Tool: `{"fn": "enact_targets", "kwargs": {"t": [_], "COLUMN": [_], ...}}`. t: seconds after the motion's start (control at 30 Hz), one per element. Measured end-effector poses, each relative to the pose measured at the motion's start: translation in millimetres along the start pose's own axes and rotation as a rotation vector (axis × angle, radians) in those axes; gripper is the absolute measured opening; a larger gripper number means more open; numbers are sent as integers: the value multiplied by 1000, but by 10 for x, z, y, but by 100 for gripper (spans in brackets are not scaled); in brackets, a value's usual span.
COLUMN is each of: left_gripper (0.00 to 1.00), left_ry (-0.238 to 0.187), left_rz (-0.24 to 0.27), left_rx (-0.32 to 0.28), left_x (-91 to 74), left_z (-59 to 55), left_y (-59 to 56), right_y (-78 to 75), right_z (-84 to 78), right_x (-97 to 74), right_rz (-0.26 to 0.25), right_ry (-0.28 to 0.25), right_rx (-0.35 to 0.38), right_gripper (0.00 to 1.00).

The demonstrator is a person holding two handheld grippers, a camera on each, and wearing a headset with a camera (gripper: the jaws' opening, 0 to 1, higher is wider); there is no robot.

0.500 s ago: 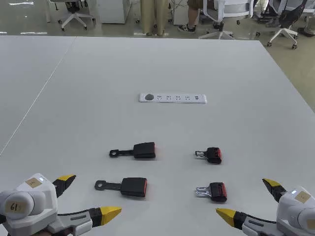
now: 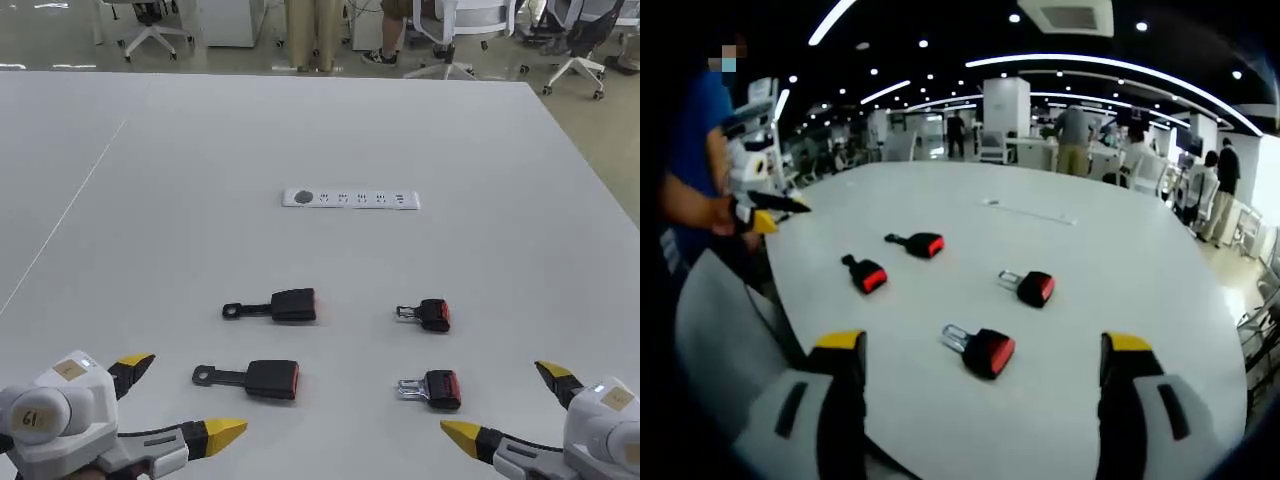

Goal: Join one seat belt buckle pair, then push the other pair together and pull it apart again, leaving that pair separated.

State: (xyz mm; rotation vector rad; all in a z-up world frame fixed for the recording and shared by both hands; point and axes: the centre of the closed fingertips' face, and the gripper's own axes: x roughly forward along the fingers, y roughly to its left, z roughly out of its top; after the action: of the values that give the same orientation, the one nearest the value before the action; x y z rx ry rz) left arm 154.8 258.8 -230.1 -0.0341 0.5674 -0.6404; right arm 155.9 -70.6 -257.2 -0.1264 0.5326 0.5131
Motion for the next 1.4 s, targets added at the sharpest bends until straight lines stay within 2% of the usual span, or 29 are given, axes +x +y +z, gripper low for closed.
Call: {"fn": "enact_targets", "kwargs": {"t": [0.97,1.4], "left_gripper": [100,100], "left_ry": [-2,2], "left_rz": [-7,-23], "left_rx": [8,27], "left_x": [20,33], "left_z": [25,43], "left_y": [-7,-51], "right_y": [-2,3], "right_z": [10,7], "right_x": [9,17], "right_rz": [6,18], "right_ry": [2,10], "right_rx": [-7,-17], "right_gripper": [99,98]}}
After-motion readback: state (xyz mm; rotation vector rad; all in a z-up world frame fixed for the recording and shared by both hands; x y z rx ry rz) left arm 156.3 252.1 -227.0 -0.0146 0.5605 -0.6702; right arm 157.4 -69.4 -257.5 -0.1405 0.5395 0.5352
